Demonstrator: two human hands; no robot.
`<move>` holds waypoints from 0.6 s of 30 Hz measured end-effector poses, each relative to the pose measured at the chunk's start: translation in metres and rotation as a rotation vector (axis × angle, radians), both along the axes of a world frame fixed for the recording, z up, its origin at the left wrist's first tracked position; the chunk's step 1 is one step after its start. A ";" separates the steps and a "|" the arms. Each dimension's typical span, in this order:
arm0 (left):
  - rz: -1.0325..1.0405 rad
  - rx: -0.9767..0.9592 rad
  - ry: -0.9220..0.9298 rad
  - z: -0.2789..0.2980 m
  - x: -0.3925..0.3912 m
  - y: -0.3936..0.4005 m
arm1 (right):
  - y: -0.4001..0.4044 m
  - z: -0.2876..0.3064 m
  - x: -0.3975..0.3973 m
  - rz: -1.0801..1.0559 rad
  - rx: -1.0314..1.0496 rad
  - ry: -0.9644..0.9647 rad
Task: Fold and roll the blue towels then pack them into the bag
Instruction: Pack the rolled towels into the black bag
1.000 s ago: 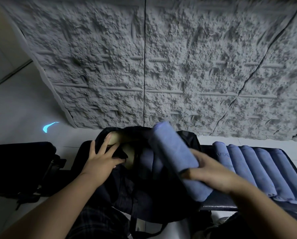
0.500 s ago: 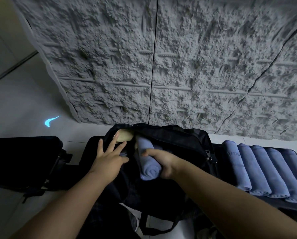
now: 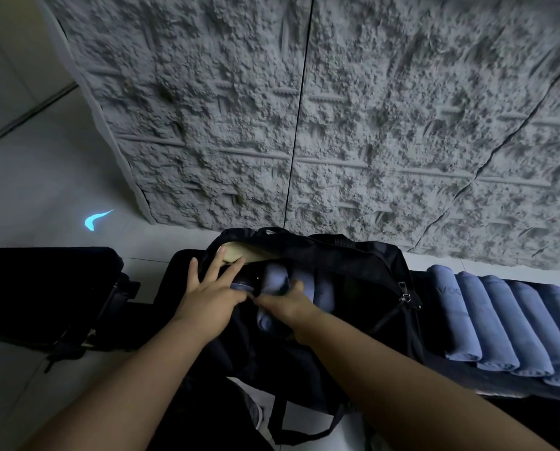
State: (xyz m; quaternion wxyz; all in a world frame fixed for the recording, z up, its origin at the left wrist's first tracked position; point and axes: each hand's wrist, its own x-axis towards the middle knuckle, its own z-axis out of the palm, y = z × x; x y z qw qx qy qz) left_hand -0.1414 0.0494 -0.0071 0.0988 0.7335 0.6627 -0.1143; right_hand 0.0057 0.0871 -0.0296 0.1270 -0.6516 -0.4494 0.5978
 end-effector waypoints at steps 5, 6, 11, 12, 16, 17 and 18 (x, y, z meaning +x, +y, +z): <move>-0.001 0.032 0.000 -0.002 0.001 -0.001 | 0.014 -0.003 -0.003 -0.235 0.033 0.246; 0.000 0.033 -0.002 -0.003 0.000 -0.001 | 0.017 -0.004 -0.003 -0.246 0.037 0.276; 0.012 0.020 -0.033 -0.005 -0.001 0.001 | 0.014 -0.010 -0.001 -0.003 0.182 0.029; 0.010 0.002 -0.029 -0.003 -0.001 0.001 | 0.015 -0.010 -0.004 0.080 0.179 -0.074; 0.028 -0.026 -0.026 0.004 0.000 0.000 | 0.015 0.008 -0.013 0.413 0.119 -0.353; 0.036 -0.029 -0.026 0.003 0.000 0.000 | 0.012 0.013 -0.013 0.503 0.136 -0.409; 0.043 -0.029 -0.027 0.003 0.001 -0.001 | 0.008 0.016 -0.012 0.585 0.169 -0.460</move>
